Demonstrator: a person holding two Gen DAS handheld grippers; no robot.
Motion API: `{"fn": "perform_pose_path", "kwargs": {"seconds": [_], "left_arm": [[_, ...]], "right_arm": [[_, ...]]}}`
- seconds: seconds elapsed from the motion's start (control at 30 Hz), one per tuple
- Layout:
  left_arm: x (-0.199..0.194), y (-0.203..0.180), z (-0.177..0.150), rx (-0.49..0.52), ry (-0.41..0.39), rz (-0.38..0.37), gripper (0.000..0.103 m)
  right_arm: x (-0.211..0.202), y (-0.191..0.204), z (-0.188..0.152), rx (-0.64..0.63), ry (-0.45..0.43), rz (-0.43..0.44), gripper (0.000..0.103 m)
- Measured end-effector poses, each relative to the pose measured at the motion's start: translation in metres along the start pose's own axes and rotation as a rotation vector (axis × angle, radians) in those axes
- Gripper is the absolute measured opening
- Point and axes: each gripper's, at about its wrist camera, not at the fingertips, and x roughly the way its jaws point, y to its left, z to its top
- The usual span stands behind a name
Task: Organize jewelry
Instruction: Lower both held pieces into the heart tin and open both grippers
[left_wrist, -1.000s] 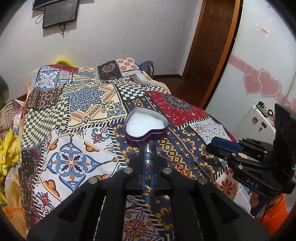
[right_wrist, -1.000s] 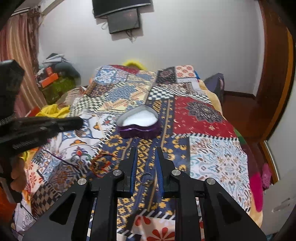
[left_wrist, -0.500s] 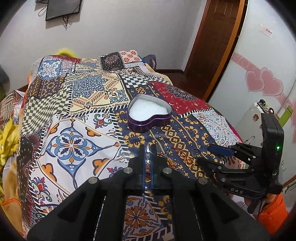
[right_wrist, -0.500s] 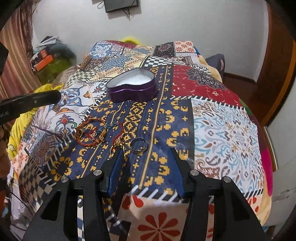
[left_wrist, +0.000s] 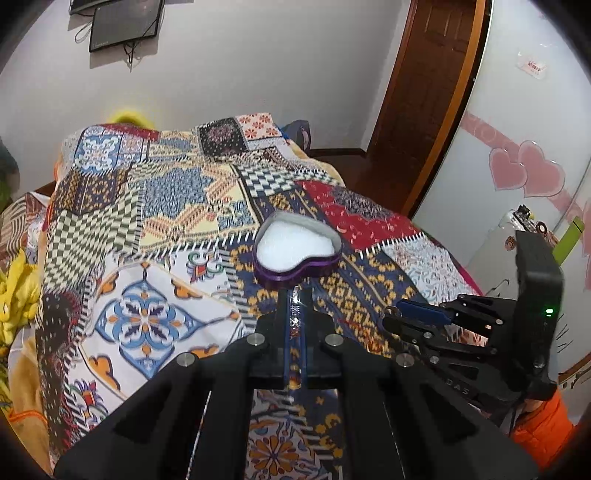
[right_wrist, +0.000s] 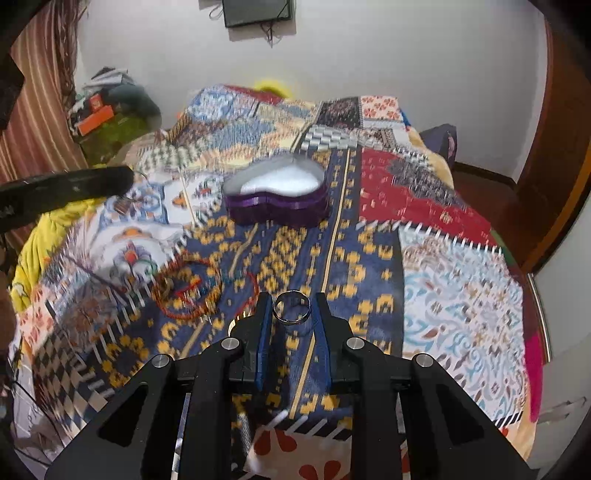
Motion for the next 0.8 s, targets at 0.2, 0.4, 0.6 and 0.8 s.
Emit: {"fn": "perform_pose_path", "kwargs": {"seconds": [0.2,0.4,0.6,0.8], "left_arm": [[0.008,0.000,0.017,-0.001,-0.022,0.005,0.003],[0.020,0.002,0.032,0.001,-0.032,0.007,0.003],[0.039,0.006,0.044,-0.004,-0.023,0.004,0.003],[0.059,0.012,0.054,-0.004,-0.007,0.006,0.003]], "right_arm": [[-0.011,0.000,0.024,0.013,-0.073,0.006,0.020],[-0.008,0.000,0.045,0.018,-0.117,0.011,0.020],[0.006,-0.003,0.063,0.024,-0.129,0.013,0.020],[0.022,-0.006,0.078,0.034,-0.121,0.030,0.020]]}}
